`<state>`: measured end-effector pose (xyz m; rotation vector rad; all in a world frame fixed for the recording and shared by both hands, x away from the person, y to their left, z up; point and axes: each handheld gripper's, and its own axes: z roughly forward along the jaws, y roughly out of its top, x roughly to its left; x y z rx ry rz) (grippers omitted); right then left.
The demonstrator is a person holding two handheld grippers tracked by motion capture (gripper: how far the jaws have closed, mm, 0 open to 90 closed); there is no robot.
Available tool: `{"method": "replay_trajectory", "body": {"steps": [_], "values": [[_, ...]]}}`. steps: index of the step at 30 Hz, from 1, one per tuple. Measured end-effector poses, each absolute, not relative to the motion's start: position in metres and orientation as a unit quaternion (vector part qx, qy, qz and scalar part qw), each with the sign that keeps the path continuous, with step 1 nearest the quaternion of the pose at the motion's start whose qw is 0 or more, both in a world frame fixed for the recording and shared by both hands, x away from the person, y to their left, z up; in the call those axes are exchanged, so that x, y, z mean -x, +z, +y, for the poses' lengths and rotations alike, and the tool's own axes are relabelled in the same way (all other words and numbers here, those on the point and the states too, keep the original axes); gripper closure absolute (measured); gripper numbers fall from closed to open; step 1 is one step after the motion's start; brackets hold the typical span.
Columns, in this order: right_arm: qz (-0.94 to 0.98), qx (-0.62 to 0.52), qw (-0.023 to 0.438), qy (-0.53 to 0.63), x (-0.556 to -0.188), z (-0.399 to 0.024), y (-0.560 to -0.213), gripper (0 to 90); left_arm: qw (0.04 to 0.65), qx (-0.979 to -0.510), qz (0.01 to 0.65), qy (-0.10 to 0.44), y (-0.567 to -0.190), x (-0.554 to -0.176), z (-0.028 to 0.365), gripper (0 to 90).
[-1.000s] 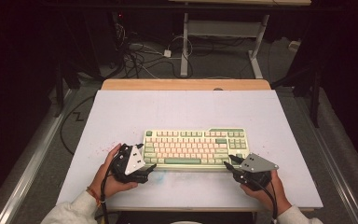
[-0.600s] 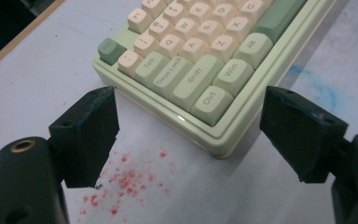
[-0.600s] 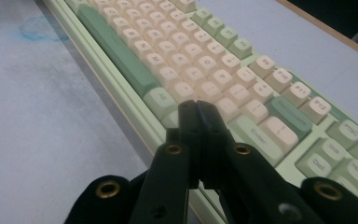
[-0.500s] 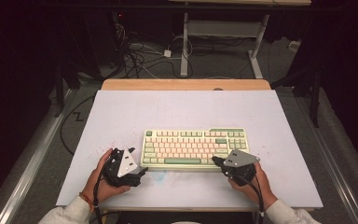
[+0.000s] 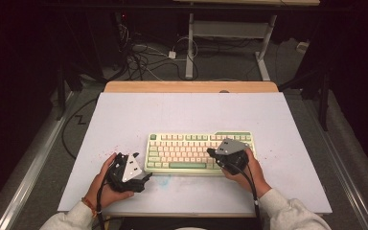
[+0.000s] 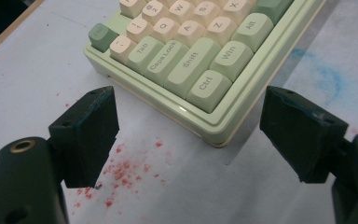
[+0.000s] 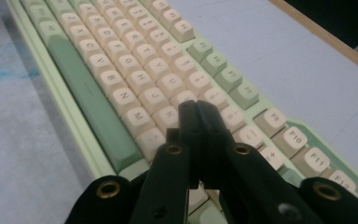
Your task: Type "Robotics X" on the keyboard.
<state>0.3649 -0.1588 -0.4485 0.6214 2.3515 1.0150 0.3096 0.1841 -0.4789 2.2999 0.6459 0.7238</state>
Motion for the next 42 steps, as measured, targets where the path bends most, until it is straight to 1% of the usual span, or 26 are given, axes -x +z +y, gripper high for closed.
{"method": "replay_trajectory", "body": {"steps": [3, 8, 19, 27, 31, 34, 42], "values": [[0.865, -0.229, 0.252, 0.368, -0.372, -0.154, -0.447, 90.0, 0.313, -0.875, 0.247, 0.274, -0.480, -0.310, 0.184, 18.5], [0.870, -0.232, 0.240, 0.362, -0.381, -0.144, -0.449, 90.0, 0.309, -0.876, 0.249, 0.275, -0.481, -0.311, 0.183, 18.6], [0.880, -0.237, 0.232, 0.340, -0.393, -0.126, -0.457, 90.0, 0.304, -0.881, 0.243, 0.269, -0.483, -0.311, 0.181, 18.5], [0.883, -0.236, 0.238, 0.328, -0.395, -0.122, -0.459, 90.0, 0.308, -0.880, 0.243, 0.267, -0.482, -0.310, 0.180, 18.7], [0.890, -0.232, 0.233, 0.316, -0.395, -0.120, -0.459, 90.0, 0.307, -0.880, 0.244, 0.268, -0.482, -0.310, 0.181, 18.7], [0.886, -0.234, 0.227, 0.328, -0.395, -0.121, -0.459, 90.0, 0.307, -0.880, 0.244, 0.268, -0.482, -0.310, 0.181, 18.7], [0.881, -0.233, 0.230, 0.342, -0.392, -0.124, -0.455, 90.0, 0.304, -0.882, 0.243, 0.267, -0.482, -0.310, 0.181, 18.7]]}}
